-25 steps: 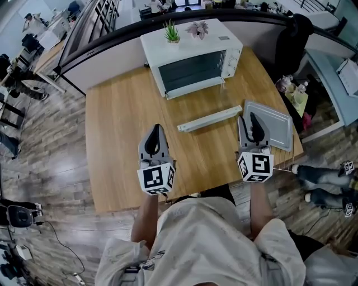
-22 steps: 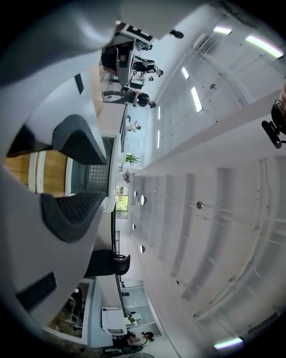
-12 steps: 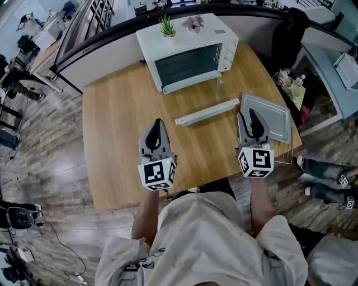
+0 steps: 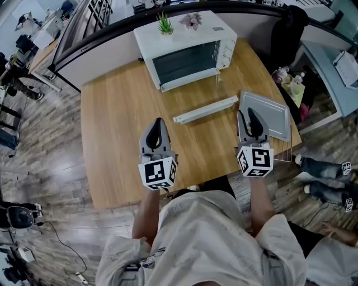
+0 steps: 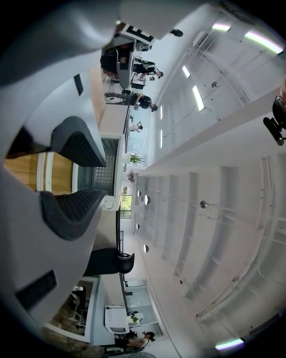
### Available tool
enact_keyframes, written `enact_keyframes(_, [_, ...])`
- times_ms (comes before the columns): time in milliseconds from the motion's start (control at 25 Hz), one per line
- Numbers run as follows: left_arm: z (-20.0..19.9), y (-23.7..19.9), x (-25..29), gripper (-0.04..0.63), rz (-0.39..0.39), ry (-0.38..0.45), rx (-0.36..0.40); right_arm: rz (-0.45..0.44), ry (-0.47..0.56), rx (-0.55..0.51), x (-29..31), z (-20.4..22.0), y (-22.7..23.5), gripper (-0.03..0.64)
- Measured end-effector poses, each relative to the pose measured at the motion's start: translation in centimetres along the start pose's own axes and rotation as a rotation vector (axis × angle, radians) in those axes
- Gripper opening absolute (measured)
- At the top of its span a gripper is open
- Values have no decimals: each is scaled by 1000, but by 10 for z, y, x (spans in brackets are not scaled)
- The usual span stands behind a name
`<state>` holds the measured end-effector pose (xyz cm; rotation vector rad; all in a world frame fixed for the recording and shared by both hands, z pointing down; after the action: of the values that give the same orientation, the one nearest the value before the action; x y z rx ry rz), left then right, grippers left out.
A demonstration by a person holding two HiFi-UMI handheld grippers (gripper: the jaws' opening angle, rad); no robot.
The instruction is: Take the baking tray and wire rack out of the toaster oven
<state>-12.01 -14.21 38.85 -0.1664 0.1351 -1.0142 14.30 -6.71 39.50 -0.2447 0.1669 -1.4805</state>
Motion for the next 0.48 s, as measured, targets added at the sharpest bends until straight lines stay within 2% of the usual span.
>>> enact_keyframes(160, [2,3,0,14,6,-6,-2,-3,14,13,-1,1,0,115])
enact_keyframes(360, [3,7,0,14,17,-10,0,-18,-7,21,-2,5,-3,25])
enact_keyframes(480, [3,8,0,14,21,-12,0,-10,-20,-1,-2,7,-4,21])
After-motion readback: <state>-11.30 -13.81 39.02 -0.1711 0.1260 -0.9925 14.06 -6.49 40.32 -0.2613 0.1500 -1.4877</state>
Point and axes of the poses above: the fingertips, and each gripper's own axes: x forward along the fingers, y to its right, z out of its underside, the point moved 2 cm from there along -x, backward along the fingers, and after that the axes turned 12 degrees about -x, right-handed, at the moved point
